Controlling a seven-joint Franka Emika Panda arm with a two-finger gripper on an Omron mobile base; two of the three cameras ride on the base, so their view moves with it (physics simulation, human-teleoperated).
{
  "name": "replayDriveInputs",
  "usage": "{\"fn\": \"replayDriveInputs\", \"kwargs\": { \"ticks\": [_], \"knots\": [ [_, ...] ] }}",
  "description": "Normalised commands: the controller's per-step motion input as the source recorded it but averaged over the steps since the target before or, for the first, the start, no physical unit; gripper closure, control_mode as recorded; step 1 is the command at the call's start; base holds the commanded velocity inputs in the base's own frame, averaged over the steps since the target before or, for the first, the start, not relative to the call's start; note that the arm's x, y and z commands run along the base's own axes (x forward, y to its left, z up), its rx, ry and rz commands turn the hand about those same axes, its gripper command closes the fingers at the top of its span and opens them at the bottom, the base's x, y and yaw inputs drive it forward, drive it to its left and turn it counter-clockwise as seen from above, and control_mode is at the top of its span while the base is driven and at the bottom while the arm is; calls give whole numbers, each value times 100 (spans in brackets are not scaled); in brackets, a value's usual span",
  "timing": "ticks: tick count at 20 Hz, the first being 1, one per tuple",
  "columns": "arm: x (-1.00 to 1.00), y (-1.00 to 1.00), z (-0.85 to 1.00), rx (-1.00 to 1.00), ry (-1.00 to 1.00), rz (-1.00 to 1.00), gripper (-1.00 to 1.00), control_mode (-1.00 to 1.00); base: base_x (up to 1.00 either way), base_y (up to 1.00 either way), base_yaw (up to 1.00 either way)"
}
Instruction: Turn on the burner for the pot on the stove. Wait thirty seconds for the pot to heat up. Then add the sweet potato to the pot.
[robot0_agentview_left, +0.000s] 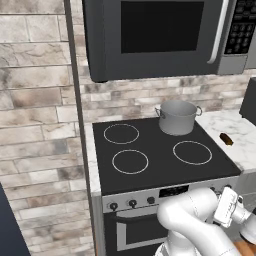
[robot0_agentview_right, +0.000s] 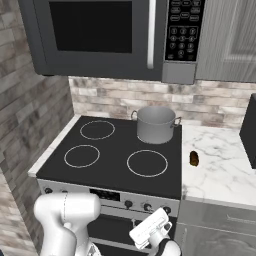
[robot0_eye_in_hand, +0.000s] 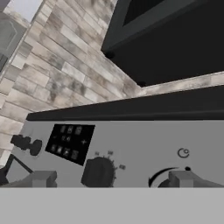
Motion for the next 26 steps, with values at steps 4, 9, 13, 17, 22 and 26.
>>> {"fn": "replayDriveInputs", "kwargs": {
  "ticks": [4,9,13,17,22,26],
  "knots": [
    [0,0,100,2,-6,-15,-100,-100,0,0,0],
    [0,0,100,1,-15,-14,-100,-100,0,0,0],
    [0,0,100,3,-12,-7,-100,-100,0,0,0],
    [0,0,100,0,-13,-5,-100,-100,0,0,0],
    [0,0,70,3,-4,0,-100,-100,0,0,0],
    [-9,0,0,0,-1,0,-100,-100,0,0,0]
  ]
}}
